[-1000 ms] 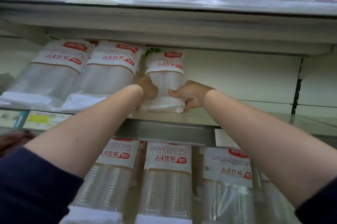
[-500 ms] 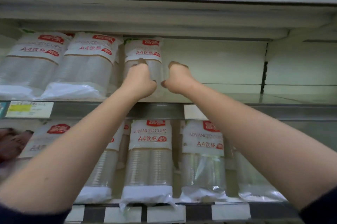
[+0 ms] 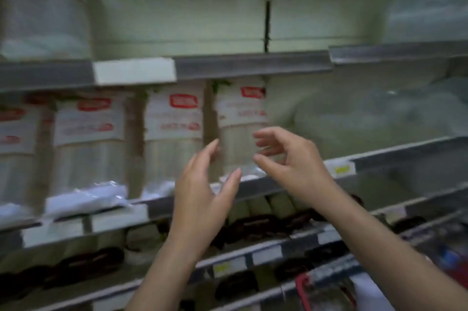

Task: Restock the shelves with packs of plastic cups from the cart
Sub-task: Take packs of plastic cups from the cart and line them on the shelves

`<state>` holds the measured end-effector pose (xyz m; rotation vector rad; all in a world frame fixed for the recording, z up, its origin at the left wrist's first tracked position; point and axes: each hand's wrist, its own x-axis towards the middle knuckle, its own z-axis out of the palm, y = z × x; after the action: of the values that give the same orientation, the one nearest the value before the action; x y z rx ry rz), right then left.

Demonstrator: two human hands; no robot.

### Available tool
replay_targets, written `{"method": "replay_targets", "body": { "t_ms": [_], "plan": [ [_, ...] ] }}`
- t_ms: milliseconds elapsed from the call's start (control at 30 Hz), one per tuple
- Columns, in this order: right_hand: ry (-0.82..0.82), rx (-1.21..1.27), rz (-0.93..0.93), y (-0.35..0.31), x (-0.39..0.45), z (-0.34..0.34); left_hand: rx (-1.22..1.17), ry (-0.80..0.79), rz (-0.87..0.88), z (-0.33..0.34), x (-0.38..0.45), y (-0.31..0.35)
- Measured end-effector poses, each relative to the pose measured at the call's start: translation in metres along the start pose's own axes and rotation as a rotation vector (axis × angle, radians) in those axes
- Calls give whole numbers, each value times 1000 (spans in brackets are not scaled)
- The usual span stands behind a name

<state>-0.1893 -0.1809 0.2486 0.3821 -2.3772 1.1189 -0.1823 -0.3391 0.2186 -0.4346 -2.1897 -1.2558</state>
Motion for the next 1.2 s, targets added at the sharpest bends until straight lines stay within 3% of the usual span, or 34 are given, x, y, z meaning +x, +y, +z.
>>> {"method": "replay_targets", "body": {
  "t_ms": [133,300,400,600,733,800,867,1067,1133,1200],
  "plan": [
    [-88,25,279,101,-67,-24,-11,-203,-203,94,-58,0],
    [-217,6,725,253,-175,-87,48,-715,-554,216,-137,2],
    [-206,15,991,326,-234,-132,81,-890,-762,272,-178,-2],
    [-186,229,1355,390,-295,-156,-162,-867,-1317,334,-230,-2],
    [-186,511,1553,425,-313,-139,-119,-852,-1427,356,-241,-11],
    [-171,592,1621,439,-316,-125,-95,-872,-1387,372,-235,-17],
    [-102,672,1656,450,-314,-115,18,-935,-1203,397,-226,-26],
    [246,1222,1829,479,-321,-66,487,-1301,-11,493,-197,-39],
    [316,1414,1875,480,-322,-46,512,-1388,127,533,-188,-44],
    [491,1570,1925,479,-327,-25,519,-1422,114,565,-187,-51]
  ]
}}
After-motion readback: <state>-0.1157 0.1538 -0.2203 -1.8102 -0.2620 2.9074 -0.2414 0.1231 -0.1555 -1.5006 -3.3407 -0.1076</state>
